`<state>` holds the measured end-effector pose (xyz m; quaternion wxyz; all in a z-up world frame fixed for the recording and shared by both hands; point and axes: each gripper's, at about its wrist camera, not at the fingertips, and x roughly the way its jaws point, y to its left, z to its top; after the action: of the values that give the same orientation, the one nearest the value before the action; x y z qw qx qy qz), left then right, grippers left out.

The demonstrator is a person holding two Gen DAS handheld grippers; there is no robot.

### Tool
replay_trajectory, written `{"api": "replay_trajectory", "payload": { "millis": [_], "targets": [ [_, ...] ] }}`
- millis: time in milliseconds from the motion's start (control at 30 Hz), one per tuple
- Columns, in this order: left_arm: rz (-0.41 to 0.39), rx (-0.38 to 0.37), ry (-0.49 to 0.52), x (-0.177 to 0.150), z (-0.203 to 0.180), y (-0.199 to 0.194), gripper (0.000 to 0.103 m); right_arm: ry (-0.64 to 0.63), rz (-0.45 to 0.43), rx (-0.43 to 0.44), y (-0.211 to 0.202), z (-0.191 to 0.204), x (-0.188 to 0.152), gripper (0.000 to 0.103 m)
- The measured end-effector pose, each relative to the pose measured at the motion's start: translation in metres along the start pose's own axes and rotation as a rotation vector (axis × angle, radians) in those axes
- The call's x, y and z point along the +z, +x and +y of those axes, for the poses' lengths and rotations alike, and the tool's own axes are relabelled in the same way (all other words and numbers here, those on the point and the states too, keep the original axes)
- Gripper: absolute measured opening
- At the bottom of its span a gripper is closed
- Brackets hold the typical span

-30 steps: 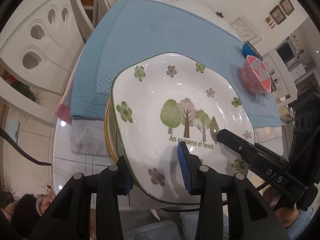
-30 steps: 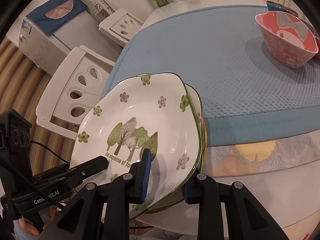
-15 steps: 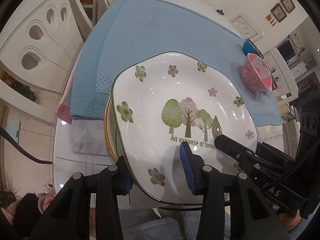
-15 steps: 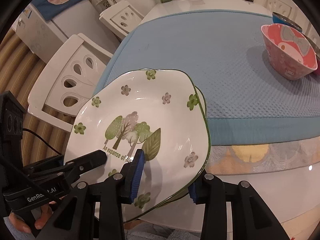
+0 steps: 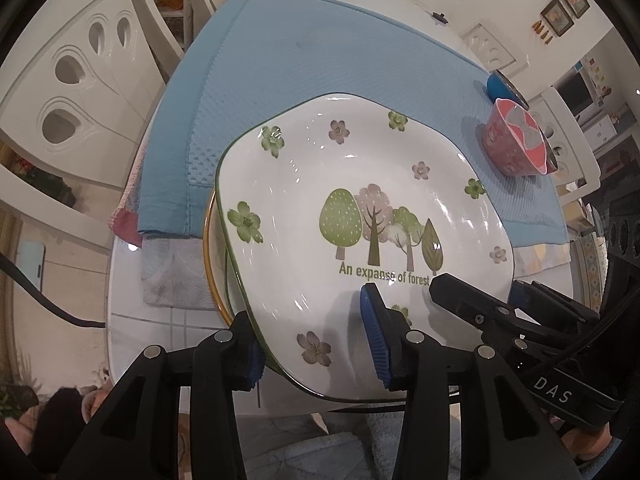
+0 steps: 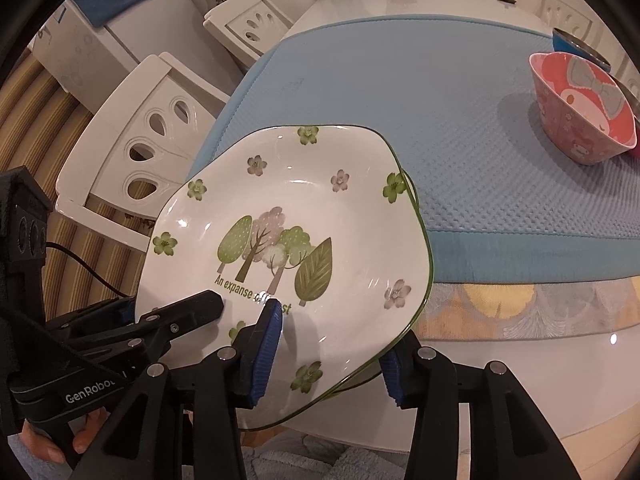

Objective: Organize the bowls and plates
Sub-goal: 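Align the tree plate with both grippers and press it onto the stack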

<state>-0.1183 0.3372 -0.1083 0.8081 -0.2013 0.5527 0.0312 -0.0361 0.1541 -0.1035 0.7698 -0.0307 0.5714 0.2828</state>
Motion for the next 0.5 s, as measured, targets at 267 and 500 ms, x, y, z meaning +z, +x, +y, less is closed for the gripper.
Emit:
{"api": "replay_trajectory", "payload": {
  "millis": [267, 500],
  "targets": [
    [0.011, 0.000, 0.001, 0.0001, -0.0013, 0.0009, 0.040, 0.003, 0.006, 0.004, -0.0033, -0.0007, -0.0005, 0.046],
    [0.014, 0.001, 0.008, 0.0003, -0.0030, 0.0017, 0.040, -0.016, 0.026, -0.022, -0.0030, 0.0034, 0.0017, 0.047]
  ]
}}
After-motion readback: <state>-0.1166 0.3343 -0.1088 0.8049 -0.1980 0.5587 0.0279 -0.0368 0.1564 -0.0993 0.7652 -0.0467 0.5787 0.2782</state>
